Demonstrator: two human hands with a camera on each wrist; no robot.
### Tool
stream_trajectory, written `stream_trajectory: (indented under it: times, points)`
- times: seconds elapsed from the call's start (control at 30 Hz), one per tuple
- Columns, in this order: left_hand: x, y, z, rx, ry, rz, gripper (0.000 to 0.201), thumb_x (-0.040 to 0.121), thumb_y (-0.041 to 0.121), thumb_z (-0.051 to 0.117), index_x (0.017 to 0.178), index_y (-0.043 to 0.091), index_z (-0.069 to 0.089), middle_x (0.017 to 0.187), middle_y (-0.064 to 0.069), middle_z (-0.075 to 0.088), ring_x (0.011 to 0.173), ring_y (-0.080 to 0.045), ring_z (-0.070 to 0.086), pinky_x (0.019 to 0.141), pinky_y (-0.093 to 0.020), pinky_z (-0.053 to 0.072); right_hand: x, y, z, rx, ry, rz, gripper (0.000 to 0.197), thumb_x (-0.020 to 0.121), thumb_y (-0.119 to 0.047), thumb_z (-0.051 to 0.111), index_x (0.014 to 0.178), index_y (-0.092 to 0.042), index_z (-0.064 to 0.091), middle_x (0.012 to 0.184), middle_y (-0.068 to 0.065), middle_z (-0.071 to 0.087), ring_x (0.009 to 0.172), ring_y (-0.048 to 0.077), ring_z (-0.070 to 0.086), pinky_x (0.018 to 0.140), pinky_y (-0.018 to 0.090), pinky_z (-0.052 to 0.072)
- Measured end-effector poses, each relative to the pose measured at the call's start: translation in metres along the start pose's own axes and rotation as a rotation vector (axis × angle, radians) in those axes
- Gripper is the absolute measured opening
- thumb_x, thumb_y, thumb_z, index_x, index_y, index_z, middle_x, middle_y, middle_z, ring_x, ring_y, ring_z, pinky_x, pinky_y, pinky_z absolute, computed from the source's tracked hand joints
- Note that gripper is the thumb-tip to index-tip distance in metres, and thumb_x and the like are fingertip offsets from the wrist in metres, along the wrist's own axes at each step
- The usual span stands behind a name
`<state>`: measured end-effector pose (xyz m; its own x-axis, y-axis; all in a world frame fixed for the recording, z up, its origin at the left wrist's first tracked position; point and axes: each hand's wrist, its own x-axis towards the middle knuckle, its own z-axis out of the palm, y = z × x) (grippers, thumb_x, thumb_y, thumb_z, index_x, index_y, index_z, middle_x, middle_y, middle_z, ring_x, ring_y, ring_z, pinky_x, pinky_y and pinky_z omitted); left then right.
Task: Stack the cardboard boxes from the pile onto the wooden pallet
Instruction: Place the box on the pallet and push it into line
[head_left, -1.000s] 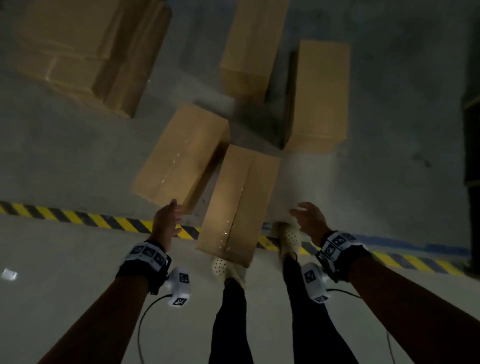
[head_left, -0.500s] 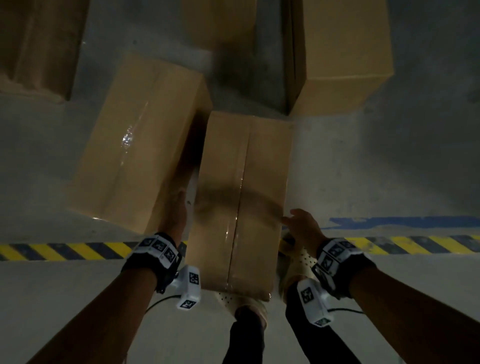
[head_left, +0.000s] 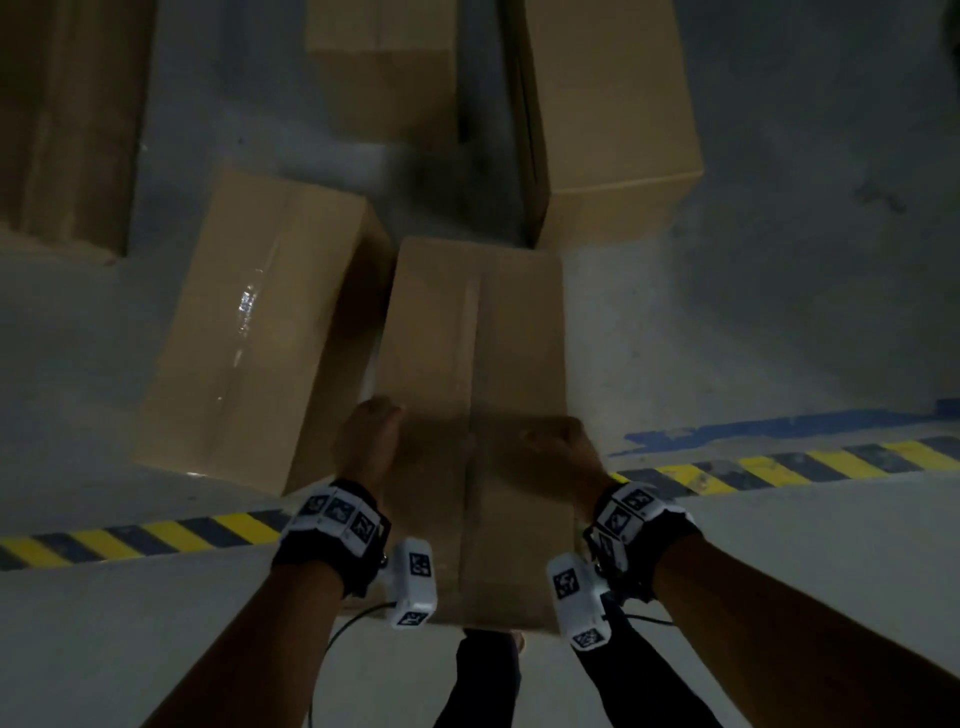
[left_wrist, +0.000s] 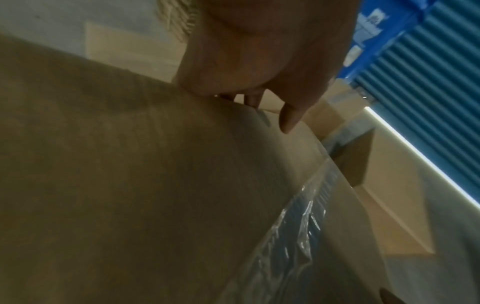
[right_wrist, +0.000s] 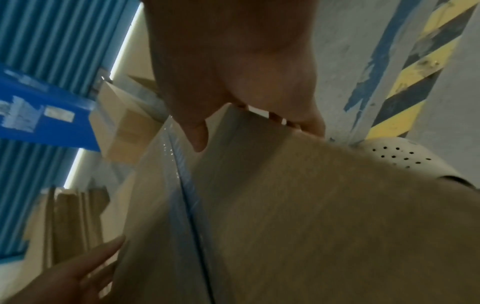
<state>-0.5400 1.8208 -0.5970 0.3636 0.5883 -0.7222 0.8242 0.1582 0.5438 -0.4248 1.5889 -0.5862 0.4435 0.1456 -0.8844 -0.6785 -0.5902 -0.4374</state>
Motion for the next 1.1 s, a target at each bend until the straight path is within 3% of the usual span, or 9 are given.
stream_trajectory:
  times: [0.1,0.17,0.27,0.37,0.57,0.73,0.87,1.03,1.1]
  points:
    - [-0.078,0.051,-0.016,-0.033,0.032,-0.010,0.039,0.098,0.037,0.062,0.130,0.015,0.062,0.124,-0.001,0.062,0.106,-0.023,0.057,0.094,-0.039,0.047,-0.053,-0.008,-0.032,0.014,0.056,-0.104,0.088,0.058,-0.068,0.072,0.134,-0.032,0.044,0.126,0.010,0.060,0.108,0.034,0.063,0.085,0.055,0.057]
    - [-0.129,0.084,-0.029,-0.057,0.106,0.059,0.042,0.099,0.033,0.063,0.135,0.013,0.058,0.117,0.004,0.055,0.107,-0.017,0.053,0.091,-0.032,0.042,-0.124,-0.046,-0.049,0.031,0.104,-0.189,0.089,0.074,-0.055,0.074,0.147,-0.027,0.033,0.133,0.005,0.057,0.117,0.030,0.058,0.094,0.054,0.053]
    - [-0.198,0.131,-0.047,-0.110,0.168,0.229,0.038,0.089,0.048,0.063,0.113,0.019,0.064,0.111,0.002,0.067,0.106,-0.025,0.063,0.084,-0.033,0.047,-0.216,-0.087,-0.074,0.057,0.186,-0.311,0.083,0.082,-0.051,0.072,0.149,-0.031,0.026,0.132,-0.001,0.056,0.118,0.025,0.056,0.099,0.052,0.049]
    - [-0.255,0.171,-0.065,-0.188,0.171,0.380,0.044,0.091,0.049,0.064,0.122,0.017,0.059,0.115,-0.003,0.069,0.106,-0.023,0.064,0.085,-0.036,0.051,-0.292,-0.111,-0.096,0.075,0.272,-0.433,0.092,0.068,-0.072,0.066,0.145,-0.041,0.027,0.125,0.000,0.062,0.113,0.025,0.061,0.096,0.053,0.052]
    - [-0.365,0.255,-0.100,-0.239,0.157,0.693,0.032,0.097,0.037,0.065,0.115,0.011,0.060,0.099,0.007,0.068,0.085,-0.003,0.062,0.066,-0.009,0.046,-0.429,-0.134,-0.137,0.145,0.492,-0.693,0.073,0.084,-0.055,0.070,0.144,-0.037,0.033,0.129,-0.009,0.063,0.116,0.014,0.061,0.101,0.048,0.051]
    - [-0.450,0.309,-0.098,-0.286,-0.001,0.877,0.046,0.092,0.053,0.061,0.111,0.012,0.063,0.106,-0.001,0.068,0.092,-0.012,0.061,0.079,-0.026,0.047,-0.527,-0.123,-0.170,0.236,0.703,-0.790,0.072,0.088,-0.052,0.068,0.147,-0.033,0.031,0.130,-0.011,0.058,0.115,0.016,0.059,0.099,0.037,0.047]
    - [-0.520,0.333,-0.065,-0.263,-0.112,1.001,0.023,0.098,0.033,0.065,0.117,0.021,0.060,0.102,0.014,0.061,0.088,0.015,0.058,0.078,-0.001,0.039,-0.589,-0.092,-0.209,0.316,0.942,-0.791,0.069,0.090,-0.048,0.065,0.149,-0.030,0.032,0.130,-0.009,0.055,0.112,0.011,0.052,0.097,0.033,0.043]
    - [-0.590,0.343,0.008,-0.303,-0.288,1.144,0.047,0.085,0.057,0.064,0.122,0.028,0.063,0.122,0.004,0.066,0.115,-0.012,0.062,0.102,-0.038,0.051,-0.633,-0.033,-0.271,0.424,1.164,-0.730,0.070,0.089,-0.052,0.064,0.148,-0.025,0.036,0.136,0.000,0.058,0.115,0.016,0.057,0.099,0.042,0.050]
    - [-0.620,0.346,0.042,-0.258,-0.366,1.200,0.054,0.088,0.055,0.064,0.129,0.020,0.062,0.122,0.005,0.066,0.115,-0.006,0.062,0.102,-0.036,0.051,-0.648,-0.008,-0.297,0.453,1.218,-0.720,0.067,0.091,-0.047,0.065,0.146,-0.022,0.038,0.133,-0.002,0.059,0.110,0.014,0.057,0.093,0.035,0.050]
